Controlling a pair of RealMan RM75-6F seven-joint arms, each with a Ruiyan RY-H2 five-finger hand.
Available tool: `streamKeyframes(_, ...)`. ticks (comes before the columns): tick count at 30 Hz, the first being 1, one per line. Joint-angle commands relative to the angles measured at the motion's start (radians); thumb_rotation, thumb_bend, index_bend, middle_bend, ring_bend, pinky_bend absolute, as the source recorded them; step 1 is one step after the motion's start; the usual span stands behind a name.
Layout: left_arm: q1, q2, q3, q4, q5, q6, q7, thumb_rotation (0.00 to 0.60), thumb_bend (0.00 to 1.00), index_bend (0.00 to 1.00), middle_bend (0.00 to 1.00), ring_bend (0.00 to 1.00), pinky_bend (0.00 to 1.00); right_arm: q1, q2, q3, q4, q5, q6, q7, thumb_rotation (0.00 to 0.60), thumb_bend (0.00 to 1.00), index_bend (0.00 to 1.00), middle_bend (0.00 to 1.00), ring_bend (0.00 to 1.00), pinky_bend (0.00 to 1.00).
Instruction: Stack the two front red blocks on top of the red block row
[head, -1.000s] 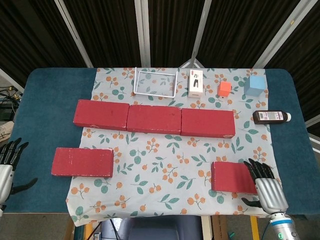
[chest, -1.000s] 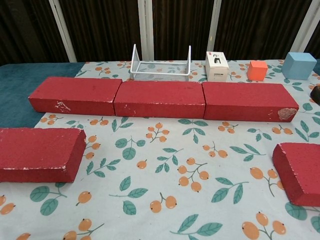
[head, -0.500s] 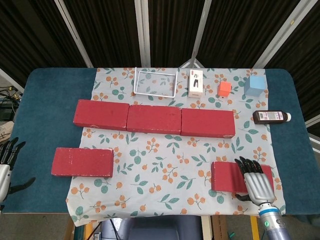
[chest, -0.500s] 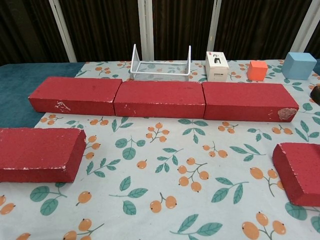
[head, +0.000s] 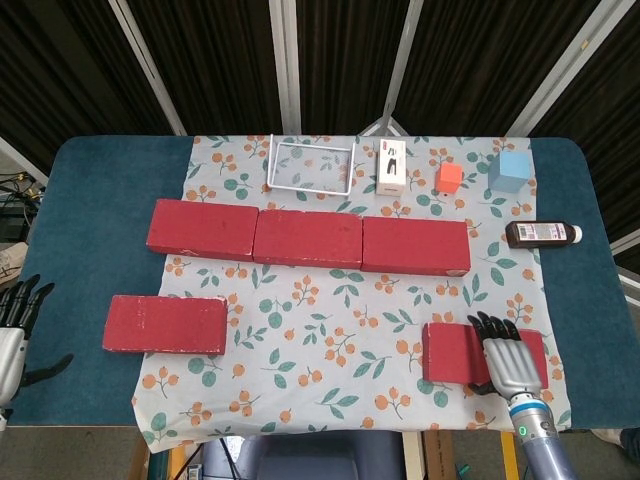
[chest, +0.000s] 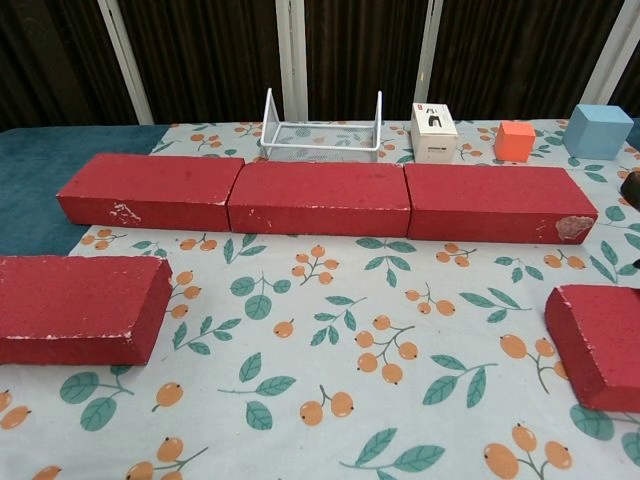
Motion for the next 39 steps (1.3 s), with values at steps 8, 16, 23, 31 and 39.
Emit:
streamKeyframes(8, -0.002, -0.003, -0.002, 0.001, -0.004, -0.007, 0.005, 0.600, 0.00, 0.10, 0.00, 0.00, 0.06, 0.028, -0.004, 0.000, 0.009, 0.065, -0.003, -0.043, 0.600, 0.05, 0.00, 0.00, 0.00, 0.00)
streamKeyframes(16, -0.006, -0.008, -0.001, -0.002, -0.006, -0.016, 0.020, 0.600, 0.00, 0.10, 0.00, 0.00, 0.06, 0.058, 0.003, -0.002, 0.005, 0.125, -0.006, -0.097, 0.600, 0.05, 0.00, 0.00, 0.00, 0.00)
streamKeyframes(23, -0.006, -0.009, -0.002, -0.004, -0.008, -0.017, 0.025, 0.600, 0.00, 0.10, 0.00, 0.00, 0.06, 0.079, 0.002, -0.010, 0.003, 0.171, -0.004, -0.133, 0.600, 0.05, 0.00, 0.03, 0.00, 0.00)
streamKeyframes(31, -0.005, -0.007, -0.003, -0.004, -0.006, -0.015, 0.021, 0.600, 0.00, 0.10, 0.00, 0.00, 0.06, 0.101, 0.000, -0.020, -0.004, 0.212, 0.004, -0.171, 0.600, 0.05, 0.00, 0.08, 0.00, 0.00)
streamKeyframes(39, -0.005, -0.006, -0.002, -0.003, -0.004, -0.016, 0.018, 0.600, 0.00, 0.10, 0.00, 0.00, 0.06, 0.114, -0.007, -0.029, -0.008, 0.227, 0.019, -0.186, 0.600, 0.05, 0.01, 0.18, 0.00, 0.00)
